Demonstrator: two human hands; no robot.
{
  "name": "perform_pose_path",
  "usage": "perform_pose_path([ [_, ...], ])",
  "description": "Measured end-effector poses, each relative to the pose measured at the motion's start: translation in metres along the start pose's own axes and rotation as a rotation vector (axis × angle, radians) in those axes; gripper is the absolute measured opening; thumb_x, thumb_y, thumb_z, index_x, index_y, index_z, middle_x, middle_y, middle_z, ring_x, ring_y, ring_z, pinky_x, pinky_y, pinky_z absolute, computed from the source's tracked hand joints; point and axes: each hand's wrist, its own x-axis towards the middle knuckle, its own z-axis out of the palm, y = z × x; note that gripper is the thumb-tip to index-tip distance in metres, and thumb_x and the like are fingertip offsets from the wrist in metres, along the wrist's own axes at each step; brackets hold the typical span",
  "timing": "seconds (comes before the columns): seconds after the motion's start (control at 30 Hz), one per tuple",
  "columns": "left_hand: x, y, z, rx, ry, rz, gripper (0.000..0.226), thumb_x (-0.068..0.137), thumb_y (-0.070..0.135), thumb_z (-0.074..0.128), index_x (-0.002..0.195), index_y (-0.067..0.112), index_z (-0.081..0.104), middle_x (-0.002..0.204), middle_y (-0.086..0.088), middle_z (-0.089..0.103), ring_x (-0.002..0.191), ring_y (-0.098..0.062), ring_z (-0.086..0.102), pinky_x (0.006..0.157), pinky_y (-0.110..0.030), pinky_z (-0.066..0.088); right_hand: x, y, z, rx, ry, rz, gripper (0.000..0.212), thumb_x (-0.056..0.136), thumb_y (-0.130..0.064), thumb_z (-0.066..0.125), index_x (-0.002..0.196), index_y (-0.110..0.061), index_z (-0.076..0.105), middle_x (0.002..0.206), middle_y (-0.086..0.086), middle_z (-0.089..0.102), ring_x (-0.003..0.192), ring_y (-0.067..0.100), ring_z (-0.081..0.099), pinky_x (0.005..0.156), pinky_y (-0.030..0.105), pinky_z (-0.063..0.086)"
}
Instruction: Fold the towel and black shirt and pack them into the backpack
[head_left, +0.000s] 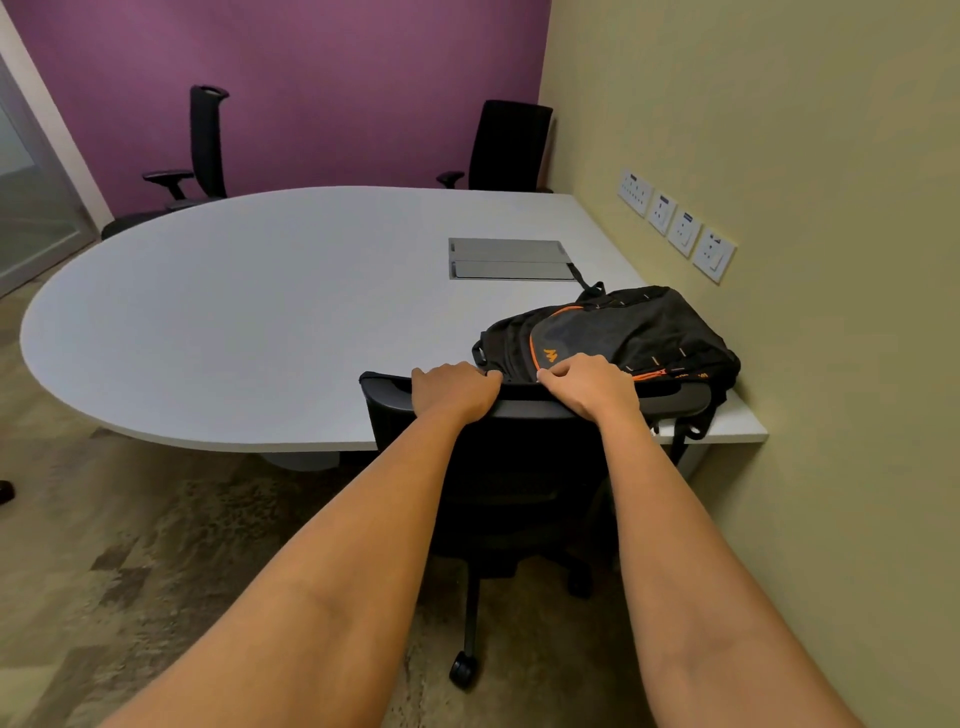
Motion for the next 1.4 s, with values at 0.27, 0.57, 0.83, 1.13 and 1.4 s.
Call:
perform_pose_path([
  [0.27,0.007,0.004,0.002,-0.012,0.01,-0.028,0.053,0.095,0.046,0.023,0.1,0.017,0.067,0.087,-0.001,0.057,0.083,-0.021,0.049,0.105,-0.043,0.024,0.009,0.004,0.001,0.006,-0.037,-0.009,0.035,0.093,-0.049,0.038,0.106,-0.039,0.069,0.116,0.003,0.064,0.107,0.029,0.057,0.089,0.04,0.039],
  [0.57,-0.005,0.007,0.0,-0.04,0.126,0.009,0.044,0.094,0.035,0.03,0.086,0.012,0.067,0.066,0.0,0.05,0.072,-0.022,0.049,0.091,-0.038,0.034,0.008,0.004,-0.001,-0.049,-0.112,0.01,0.044,0.095,-0.049,0.028,0.122,-0.037,0.061,0.128,0.009,0.057,0.117,0.032,0.052,0.093,0.04,0.036],
  [0.83,-0.035,-0.002,0.009,-0.024,0.339,0.108,0.039,0.095,0.027,0.029,0.07,0.013,0.055,0.069,-0.003,0.058,0.074,-0.025,0.051,0.081,-0.034,0.033,-0.017,0.005,0.004,-0.011,0.088,-0.064,0.037,0.095,-0.044,0.034,0.104,-0.036,0.069,0.103,0.008,0.067,0.096,0.032,0.06,0.081,0.036,0.044],
  [1.13,-0.075,-0.019,0.018,0.003,0.239,0.193,0.047,0.103,0.036,0.019,0.146,0.024,0.032,0.155,0.0,0.028,0.145,-0.018,0.017,0.119,-0.037,0.006,-0.054,0.01,0.021,0.016,0.151,-0.148,0.045,0.102,-0.036,0.025,0.138,-0.022,0.047,0.144,-0.004,0.046,0.138,0.019,0.034,0.112,0.039,0.022],
  [1.4,-0.118,-0.03,0.021,0.04,0.127,0.211,0.058,0.102,0.044,0.019,0.152,0.024,-0.001,0.16,0.001,-0.007,0.147,-0.015,-0.012,0.119,-0.036,-0.007,-0.103,0.018,0.035,-0.04,0.144,-0.166,0.055,0.103,-0.038,0.022,0.152,-0.017,0.01,0.16,-0.003,0.007,0.148,0.016,0.0,0.12,0.033,0.003],
])
